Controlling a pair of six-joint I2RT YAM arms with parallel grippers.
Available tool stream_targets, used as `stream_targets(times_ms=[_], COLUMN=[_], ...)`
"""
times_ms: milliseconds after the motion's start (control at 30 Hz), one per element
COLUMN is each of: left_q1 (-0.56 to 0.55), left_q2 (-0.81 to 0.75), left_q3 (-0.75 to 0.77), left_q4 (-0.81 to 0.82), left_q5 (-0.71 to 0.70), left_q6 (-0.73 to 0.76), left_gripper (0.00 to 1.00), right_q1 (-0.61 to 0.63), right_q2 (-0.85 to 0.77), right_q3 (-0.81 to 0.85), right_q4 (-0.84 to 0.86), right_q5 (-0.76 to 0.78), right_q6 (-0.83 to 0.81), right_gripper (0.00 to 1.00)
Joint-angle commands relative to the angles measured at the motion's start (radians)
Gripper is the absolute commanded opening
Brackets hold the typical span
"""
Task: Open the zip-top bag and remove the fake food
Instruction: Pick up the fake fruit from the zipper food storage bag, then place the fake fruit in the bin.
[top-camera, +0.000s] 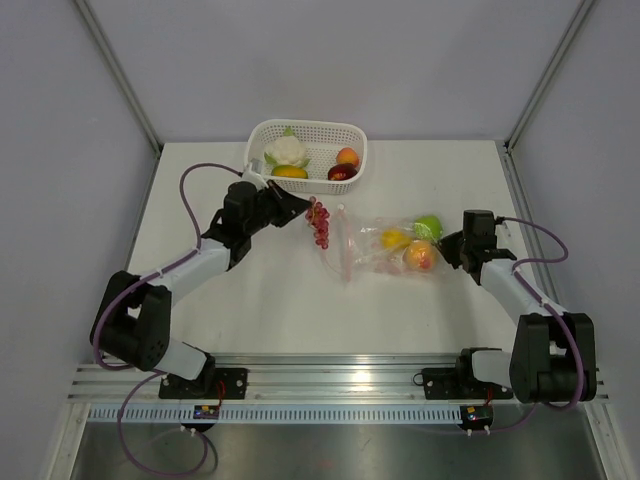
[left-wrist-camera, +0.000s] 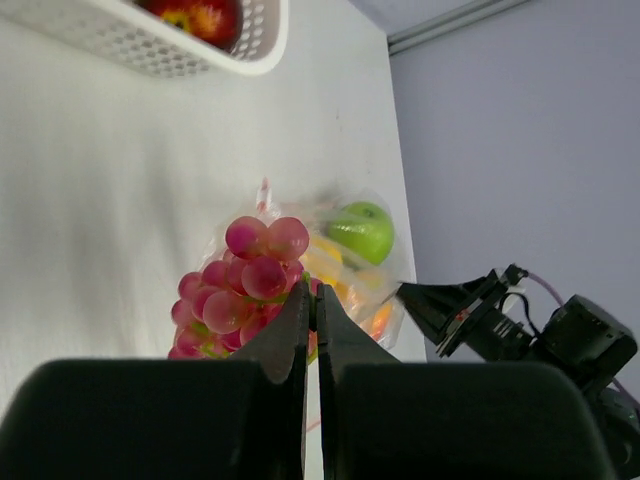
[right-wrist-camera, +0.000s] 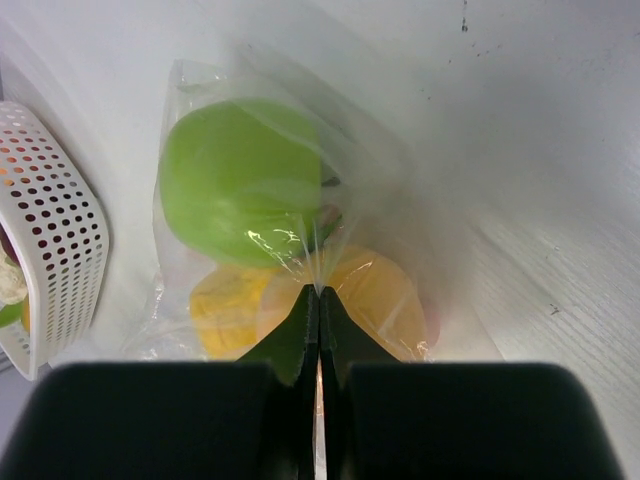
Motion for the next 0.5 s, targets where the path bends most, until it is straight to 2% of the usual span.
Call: stream_targets(times_ms=[0,233,467], left_q1=[0.014,0.037,0.052], left_q2=[-0.012,0.076,0.227], left_q3=[0.148,0.404,0.59], left_q4=[0.016,-0.128,-0.111], left_q5=[-0.049,-0.083,-0.164], left_q6=[0.007,0.045,0.068], left_gripper=[0.0,0.0,0.0], right_q1=[-0.002,-0.002,-0.002], right_q2=[0.021,0.035,0.011], right_q3=[0.018,0.018,0.009], right_q4=[0.021,0.027,0.041], right_q5=[-0.017,-0.017,-0.028], right_q6=[0.007,0.012,0.023], right_gripper=[0.0,0.0,0.0])
